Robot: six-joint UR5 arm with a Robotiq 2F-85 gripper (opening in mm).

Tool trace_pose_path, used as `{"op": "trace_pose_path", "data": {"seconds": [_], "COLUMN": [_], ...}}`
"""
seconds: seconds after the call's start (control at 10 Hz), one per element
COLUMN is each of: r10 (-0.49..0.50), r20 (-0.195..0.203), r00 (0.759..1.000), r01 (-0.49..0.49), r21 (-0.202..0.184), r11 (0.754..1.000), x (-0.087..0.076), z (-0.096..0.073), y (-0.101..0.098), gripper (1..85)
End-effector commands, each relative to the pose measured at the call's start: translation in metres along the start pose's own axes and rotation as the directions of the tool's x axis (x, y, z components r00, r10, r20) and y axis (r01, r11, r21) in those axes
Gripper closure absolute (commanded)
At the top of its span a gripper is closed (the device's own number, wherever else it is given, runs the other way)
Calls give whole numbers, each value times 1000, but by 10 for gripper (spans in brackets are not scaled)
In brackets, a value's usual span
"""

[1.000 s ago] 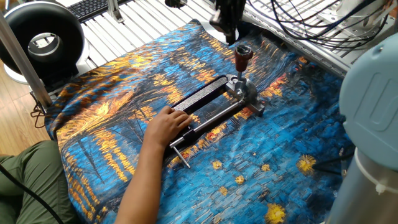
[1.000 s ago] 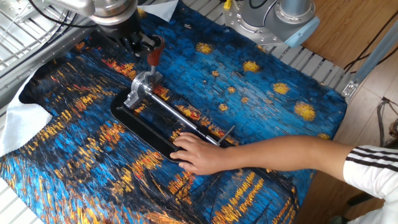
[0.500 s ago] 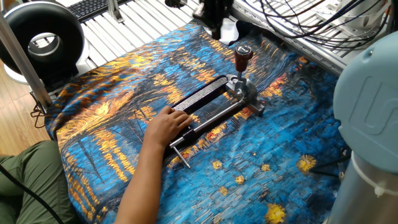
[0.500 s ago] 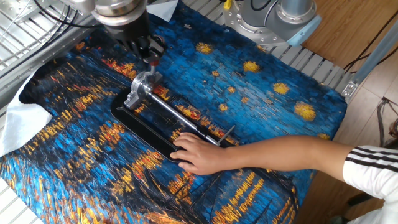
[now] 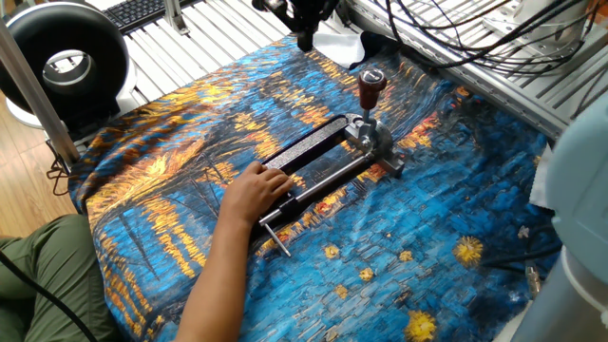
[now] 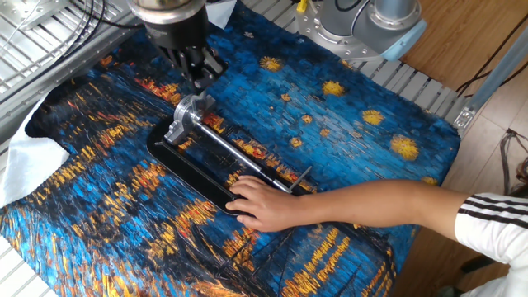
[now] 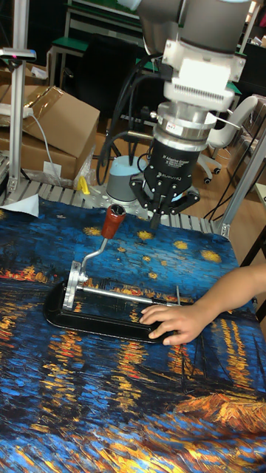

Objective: Pull up the lever

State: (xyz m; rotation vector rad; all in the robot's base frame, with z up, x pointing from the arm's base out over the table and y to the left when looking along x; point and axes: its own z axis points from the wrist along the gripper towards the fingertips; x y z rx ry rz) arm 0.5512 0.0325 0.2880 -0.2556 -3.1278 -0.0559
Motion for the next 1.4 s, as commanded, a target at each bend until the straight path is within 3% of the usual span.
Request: {"op": "trace_pose_path", "data": {"seconds": [0.0,0.2,0.4,1.3], "r10": [124,115,72,38], "r20": [0,-27,-29,-43], "r00": [992,993,997,998], "r01": [-124,-115,-73,-37], "r21": [9,-2,-16,15], "r11": [992,993,997,999], "x": [5,12,11,12], "z": [-4,-1,4,8], "y": [-1,-6,-9,-15], "gripper": [847,847,847,847]}}
